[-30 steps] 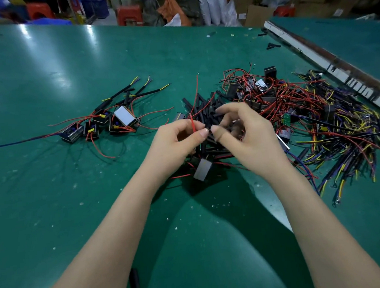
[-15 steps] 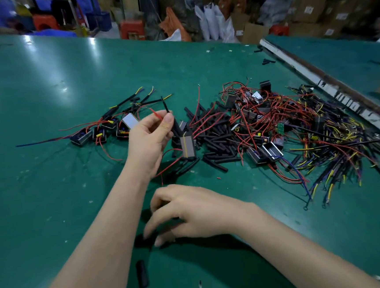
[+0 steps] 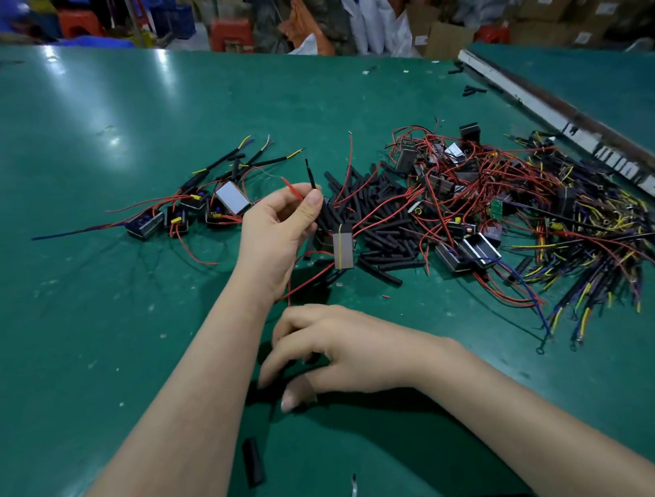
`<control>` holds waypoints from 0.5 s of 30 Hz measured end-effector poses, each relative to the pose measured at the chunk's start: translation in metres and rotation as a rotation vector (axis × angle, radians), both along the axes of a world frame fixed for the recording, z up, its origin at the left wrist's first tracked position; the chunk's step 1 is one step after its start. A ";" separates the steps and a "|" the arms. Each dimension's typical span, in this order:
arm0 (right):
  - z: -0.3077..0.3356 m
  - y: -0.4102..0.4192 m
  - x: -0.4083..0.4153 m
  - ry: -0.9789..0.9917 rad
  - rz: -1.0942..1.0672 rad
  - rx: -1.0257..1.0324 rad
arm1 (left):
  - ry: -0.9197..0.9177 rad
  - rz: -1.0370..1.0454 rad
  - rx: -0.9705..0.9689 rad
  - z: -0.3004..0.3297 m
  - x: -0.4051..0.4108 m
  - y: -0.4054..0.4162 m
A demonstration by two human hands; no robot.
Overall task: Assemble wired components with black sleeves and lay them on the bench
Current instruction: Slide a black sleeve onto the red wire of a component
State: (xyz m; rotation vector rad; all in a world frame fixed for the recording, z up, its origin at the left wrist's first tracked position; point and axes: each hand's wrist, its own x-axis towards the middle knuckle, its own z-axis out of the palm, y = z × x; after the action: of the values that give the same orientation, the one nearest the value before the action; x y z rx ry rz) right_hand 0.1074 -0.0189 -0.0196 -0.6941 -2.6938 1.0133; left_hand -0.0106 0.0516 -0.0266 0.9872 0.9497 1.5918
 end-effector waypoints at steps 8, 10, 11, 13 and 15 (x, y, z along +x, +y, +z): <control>0.000 -0.002 -0.009 -0.026 0.065 -0.034 | 0.047 0.005 -0.021 0.000 0.002 -0.003; 0.001 -0.003 -0.010 -0.041 0.078 -0.052 | 0.062 0.007 -0.028 0.002 0.002 -0.005; 0.001 -0.003 -0.011 -0.051 0.086 -0.052 | 0.066 0.005 -0.029 0.003 0.002 -0.006; 0.000 -0.005 -0.013 -0.064 0.104 -0.046 | 0.064 0.001 -0.029 0.003 0.002 -0.007; -0.001 -0.007 -0.015 -0.067 0.116 -0.042 | 0.060 -0.004 -0.026 0.004 0.002 -0.008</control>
State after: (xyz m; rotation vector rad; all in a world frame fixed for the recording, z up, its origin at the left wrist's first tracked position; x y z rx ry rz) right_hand 0.0928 -0.0255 -0.0203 -0.5956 -2.8061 1.0958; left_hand -0.0084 0.0439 -0.0227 1.0230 1.0068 1.5500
